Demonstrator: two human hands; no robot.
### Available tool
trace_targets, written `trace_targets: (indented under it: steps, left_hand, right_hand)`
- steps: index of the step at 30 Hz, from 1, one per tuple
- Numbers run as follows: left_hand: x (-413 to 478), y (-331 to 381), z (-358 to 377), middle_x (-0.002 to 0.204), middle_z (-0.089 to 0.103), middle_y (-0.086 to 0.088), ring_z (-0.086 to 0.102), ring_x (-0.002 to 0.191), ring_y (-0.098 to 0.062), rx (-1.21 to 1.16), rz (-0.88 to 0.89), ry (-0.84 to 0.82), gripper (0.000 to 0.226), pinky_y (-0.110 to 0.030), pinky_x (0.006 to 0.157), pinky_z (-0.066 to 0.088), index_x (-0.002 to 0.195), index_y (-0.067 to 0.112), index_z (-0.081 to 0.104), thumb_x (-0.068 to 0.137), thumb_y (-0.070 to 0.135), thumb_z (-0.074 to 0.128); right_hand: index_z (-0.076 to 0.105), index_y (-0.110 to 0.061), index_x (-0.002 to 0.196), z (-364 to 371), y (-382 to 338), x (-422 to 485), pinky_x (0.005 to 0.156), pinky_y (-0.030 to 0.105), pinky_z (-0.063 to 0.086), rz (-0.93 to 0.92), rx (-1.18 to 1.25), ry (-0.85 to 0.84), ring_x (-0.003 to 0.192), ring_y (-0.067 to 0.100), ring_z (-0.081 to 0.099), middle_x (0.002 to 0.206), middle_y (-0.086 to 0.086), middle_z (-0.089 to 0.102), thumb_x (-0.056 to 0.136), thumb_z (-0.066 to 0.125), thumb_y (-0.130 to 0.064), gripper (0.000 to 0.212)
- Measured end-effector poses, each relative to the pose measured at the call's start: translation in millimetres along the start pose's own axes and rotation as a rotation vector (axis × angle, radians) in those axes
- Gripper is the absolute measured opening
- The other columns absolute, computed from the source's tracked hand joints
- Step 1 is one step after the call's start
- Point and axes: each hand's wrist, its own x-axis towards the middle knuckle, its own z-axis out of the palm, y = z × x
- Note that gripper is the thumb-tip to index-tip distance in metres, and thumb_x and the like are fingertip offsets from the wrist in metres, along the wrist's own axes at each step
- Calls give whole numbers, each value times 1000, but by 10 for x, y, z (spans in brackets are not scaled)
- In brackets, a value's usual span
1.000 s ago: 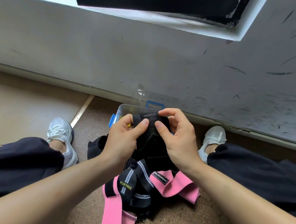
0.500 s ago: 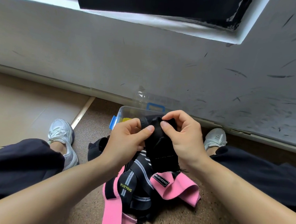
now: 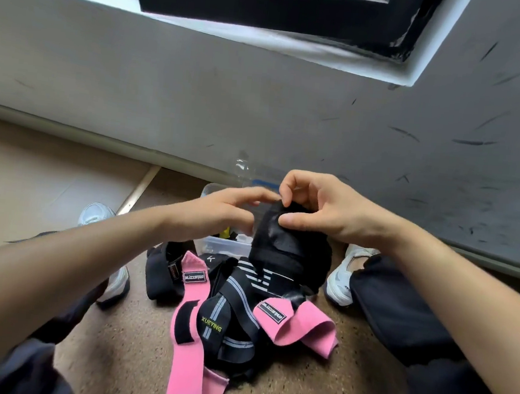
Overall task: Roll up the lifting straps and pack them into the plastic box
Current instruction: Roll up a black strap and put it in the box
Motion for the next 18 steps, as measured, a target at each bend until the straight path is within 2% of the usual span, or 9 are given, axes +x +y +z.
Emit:
trace_targets:
  steps: [2, 4, 6, 9, 11, 14, 18]
  left_hand:
    - [45, 6, -21, 102, 66, 12, 59, 90, 0, -17, -8, -62, 39, -20, 82, 47, 113, 17, 62, 74, 14, 62]
    - [65, -53, -98, 93, 67, 4, 60, 87, -9, 24, -1, -78, 29, -29, 85, 48, 103, 9, 61, 79, 22, 70]
    - [27, -171, -214, 93, 69, -5, 62, 89, -15, 90, -31, -74, 33, -39, 88, 49, 100, 6, 63, 81, 30, 74]
    - [-89, -426, -348, 102, 74, -12, 69, 93, -27, 204, -79, -76, 23, -46, 93, 55, 105, 8, 68, 89, 24, 71]
    - [-176, -578, -402, 85, 69, -3, 62, 77, -22, 284, -93, -47, 5, -41, 80, 52, 95, 14, 70, 94, 19, 72]
    - [-204, -677, -419, 73, 62, -4, 55, 69, -12, 283, -135, 27, 17, -32, 69, 46, 88, 7, 67, 90, 22, 75]
    - [-139, -599, -269, 72, 67, 3, 57, 64, -8, 96, -165, 142, 12, -22, 58, 47, 92, 0, 66, 93, 10, 72]
  right_hand:
    - [52, -13, 91, -104, -27, -1, 65, 24, 37, 24, -63, -62, 74, 15, 44, 80, 8, 54, 92, 71, -1, 22]
    - [54, -13, 92, -228, -11, -3, 67, 28, 36, 52, -149, -85, 75, 17, 42, 80, 11, 52, 90, 74, -7, 21]
    - [58, -10, 94, -366, 51, -35, 70, 22, 39, 88, -174, -38, 77, 14, 46, 81, 8, 55, 90, 75, -6, 18]
    - [61, -10, 97, -530, 231, -133, 77, 18, 45, 139, -126, 68, 81, 9, 56, 86, 2, 65, 91, 73, -2, 16]
    - [63, -11, 100, -575, 386, -173, 83, 23, 47, 184, -115, 111, 86, 10, 61, 92, 6, 70, 91, 72, -1, 17]
    - [66, -12, 105, -523, 580, -186, 87, 25, 50, 223, -148, 163, 90, 9, 66, 102, 14, 76, 90, 72, 0, 20]
    - [69, -21, 101, -327, 757, -125, 88, 21, 48, 253, -340, 179, 88, -2, 65, 95, -4, 74, 87, 76, -10, 19]
